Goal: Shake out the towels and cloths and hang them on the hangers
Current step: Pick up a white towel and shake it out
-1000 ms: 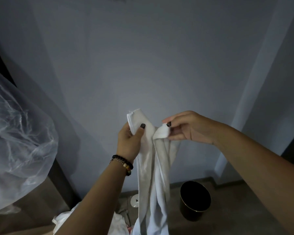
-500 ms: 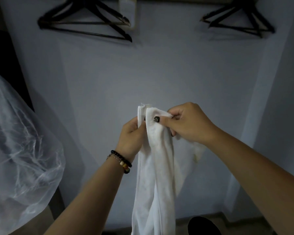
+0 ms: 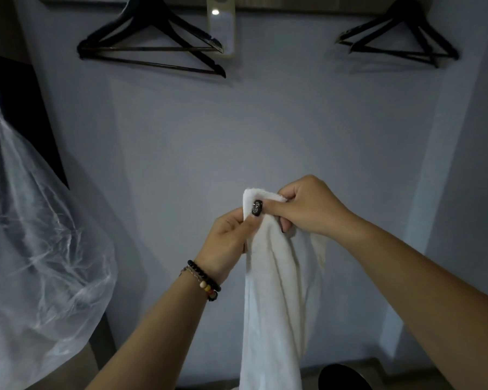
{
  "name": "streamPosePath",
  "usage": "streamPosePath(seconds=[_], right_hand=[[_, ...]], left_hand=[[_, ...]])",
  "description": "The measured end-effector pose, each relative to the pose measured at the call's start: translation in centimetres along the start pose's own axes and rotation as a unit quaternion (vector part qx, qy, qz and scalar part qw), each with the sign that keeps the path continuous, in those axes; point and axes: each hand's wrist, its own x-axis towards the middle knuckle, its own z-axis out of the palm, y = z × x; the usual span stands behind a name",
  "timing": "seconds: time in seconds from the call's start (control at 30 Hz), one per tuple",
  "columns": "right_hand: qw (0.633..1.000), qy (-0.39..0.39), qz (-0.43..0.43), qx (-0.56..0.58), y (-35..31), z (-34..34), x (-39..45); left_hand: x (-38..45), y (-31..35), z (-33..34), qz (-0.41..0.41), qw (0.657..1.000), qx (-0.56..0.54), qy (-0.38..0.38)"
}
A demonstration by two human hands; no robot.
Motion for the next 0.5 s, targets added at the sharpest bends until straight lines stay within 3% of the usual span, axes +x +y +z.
streamPosePath(seconds=[0.23,0.4,0.5], right_hand=[[0.991,-0.046,0.087,0.092,1.7,-0.8,-0.4],[0.990,-0.093,0.103,-0.007,4.9,-1.1,-2.2],[0.981,-0.122,0.127,0.075,7.0,-0.9,-4.3]], left_hand=[[-0.9,-1.0,-0.5,-0.009,0.999,-0.029,0.029],[-0.8,-0.6,-1.4,-0.006,0.994,-0.066,0.085],[-0.4,-0.2,-1.9,0.005,0.991,-0.063,0.115]])
